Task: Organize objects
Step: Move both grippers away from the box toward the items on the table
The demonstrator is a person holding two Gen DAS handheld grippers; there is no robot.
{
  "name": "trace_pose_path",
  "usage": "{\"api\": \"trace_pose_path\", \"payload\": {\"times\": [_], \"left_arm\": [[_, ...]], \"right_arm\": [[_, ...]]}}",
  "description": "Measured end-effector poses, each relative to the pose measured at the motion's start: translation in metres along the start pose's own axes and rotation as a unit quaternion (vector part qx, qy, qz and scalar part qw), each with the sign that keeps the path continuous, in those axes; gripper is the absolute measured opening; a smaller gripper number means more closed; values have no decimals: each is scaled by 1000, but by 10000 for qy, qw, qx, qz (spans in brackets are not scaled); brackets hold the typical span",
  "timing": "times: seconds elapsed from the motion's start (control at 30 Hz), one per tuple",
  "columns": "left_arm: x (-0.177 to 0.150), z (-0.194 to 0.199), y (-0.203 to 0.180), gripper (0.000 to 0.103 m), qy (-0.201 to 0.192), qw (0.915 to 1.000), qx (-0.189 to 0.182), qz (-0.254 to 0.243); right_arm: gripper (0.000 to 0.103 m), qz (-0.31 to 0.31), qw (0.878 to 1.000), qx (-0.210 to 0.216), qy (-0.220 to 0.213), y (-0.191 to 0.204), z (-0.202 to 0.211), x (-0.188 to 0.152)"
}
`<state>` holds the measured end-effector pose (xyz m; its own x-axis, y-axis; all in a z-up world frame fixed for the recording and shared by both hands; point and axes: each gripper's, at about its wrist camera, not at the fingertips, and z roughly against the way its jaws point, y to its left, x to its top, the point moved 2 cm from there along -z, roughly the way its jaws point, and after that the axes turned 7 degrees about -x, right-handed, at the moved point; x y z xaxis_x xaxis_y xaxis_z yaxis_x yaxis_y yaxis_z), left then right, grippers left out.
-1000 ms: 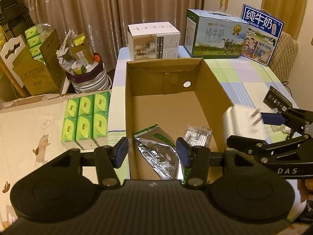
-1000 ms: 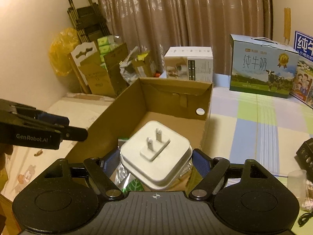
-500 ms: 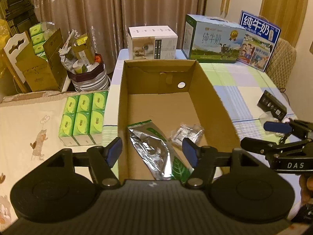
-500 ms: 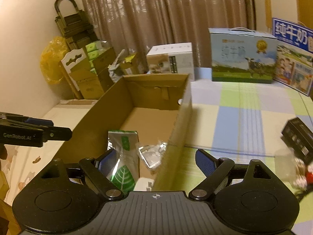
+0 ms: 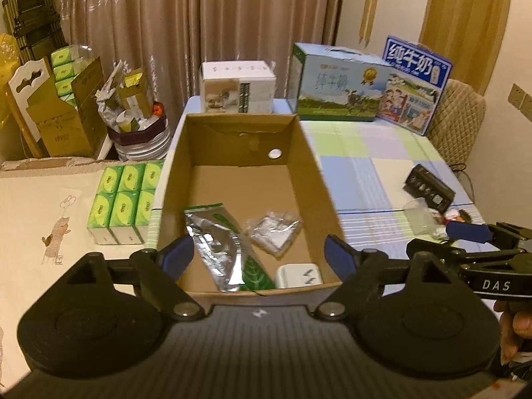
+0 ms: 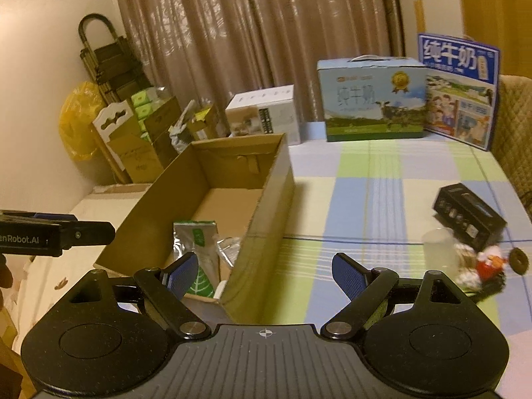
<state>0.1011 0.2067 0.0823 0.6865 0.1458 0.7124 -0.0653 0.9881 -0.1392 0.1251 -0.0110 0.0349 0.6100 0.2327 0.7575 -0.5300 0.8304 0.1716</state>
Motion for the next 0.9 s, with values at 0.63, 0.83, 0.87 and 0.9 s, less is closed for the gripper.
{"api": "trace_pose_path", "payload": {"times": [0.63, 0.83, 0.87, 0.9], "left_arm": [[-14, 6, -120, 102, -401, 9963, -679, -355], [-17, -13, -153, 102, -262, 9949, -864, -451], [-17, -16, -159, 102, -248, 9946, -891, -473], [-17, -18, -163, 102, -241, 9943, -912, -492]], "right_arm": [[85, -565, 9918, -1130, -205, -120, 81, -56], [85, -959, 9850, -1415, -239, -160, 97, -68], [85, -1005, 9840, -1448, -249, -165, 99, -69], [85, -1051, 9831, -1475, -266, -171, 100, -69]]}}
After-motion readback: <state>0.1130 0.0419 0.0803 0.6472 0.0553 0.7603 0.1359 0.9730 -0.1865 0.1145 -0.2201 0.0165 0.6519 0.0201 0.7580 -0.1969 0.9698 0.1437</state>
